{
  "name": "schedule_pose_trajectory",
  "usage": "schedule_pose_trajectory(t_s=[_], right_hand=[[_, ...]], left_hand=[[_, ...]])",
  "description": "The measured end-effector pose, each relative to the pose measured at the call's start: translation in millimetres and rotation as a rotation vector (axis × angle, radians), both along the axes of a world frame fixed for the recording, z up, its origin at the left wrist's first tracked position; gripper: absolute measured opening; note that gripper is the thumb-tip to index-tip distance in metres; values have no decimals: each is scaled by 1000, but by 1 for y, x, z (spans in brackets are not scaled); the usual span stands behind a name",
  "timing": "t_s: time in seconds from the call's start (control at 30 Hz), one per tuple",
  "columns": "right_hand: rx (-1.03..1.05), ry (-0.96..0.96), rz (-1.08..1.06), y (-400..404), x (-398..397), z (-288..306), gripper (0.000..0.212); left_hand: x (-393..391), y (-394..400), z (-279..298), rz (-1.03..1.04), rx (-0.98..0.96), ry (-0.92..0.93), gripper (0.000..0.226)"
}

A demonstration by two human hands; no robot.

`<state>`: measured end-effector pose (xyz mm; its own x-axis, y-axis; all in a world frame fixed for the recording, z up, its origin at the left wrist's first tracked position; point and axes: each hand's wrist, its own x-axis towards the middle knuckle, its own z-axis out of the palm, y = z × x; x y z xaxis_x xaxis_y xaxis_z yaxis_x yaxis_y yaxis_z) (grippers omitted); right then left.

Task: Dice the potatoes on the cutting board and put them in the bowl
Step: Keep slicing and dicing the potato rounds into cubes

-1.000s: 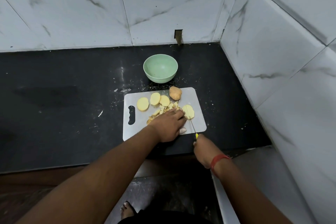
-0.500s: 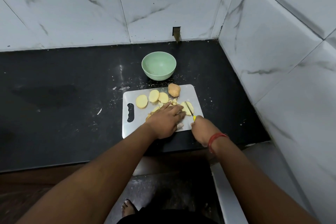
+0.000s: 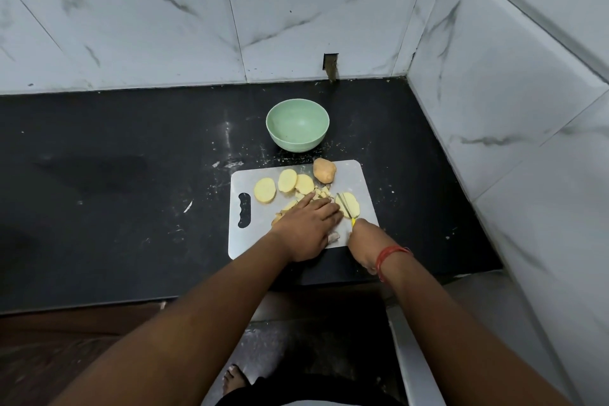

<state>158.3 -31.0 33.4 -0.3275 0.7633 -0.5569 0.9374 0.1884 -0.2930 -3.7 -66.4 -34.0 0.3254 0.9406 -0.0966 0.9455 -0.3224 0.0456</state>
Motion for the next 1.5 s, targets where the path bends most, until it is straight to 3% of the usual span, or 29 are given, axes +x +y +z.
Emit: schedule_pose_trajectory(t_s=[0.17,0.27,0.33,0.4,0.7,0.77,0.8,0.87,0.93,1.0,1.07,1.2,1.37,1.5], right_hand=[[-20,9,17,0,0,-3,30],[-33,17,17,1,4,-6,15],[-29,17,-1,0,7,-9,33],[-41,31,-37,-1,10,-14,37],[-47,40,-80,-14,28,-25,34],[-118,113,-209,-19,30,-22,25],[-129,97,-182,-22,30,-20,22],[-109,-61,72,-27,38,-25,17],[-165,73,-98,-27,41,-27,19],[-39,73,-22,-24,47,-32,12],[-42,33,1,-27,50,-34,3],[-67,49,45,-27,58,-31,7],[102,195,-103,-15,66,-16,13],[187,341,-265,14,50,-19,16]], left_hand=[[0,2,-1,4,6,-9,56],[-2,1,-4,2,12,-6,55],[-3,1,-7,-3,28,-5,56],[-3,1,-11,-8,58,-14,63],[-4,1,-20,3,123,-62,58],[-3,2,-20,11,122,-70,57],[-3,1,-19,17,116,-74,58],[-2,1,-19,26,106,-78,60],[-2,1,-19,28,105,-77,60],[-3,1,-20,27,103,-73,60],[-3,0,-19,25,108,-67,60],[-1,-2,-19,23,108,-55,56],[4,-4,-17,33,179,-45,52],[16,-7,-14,174,250,-100,56]])
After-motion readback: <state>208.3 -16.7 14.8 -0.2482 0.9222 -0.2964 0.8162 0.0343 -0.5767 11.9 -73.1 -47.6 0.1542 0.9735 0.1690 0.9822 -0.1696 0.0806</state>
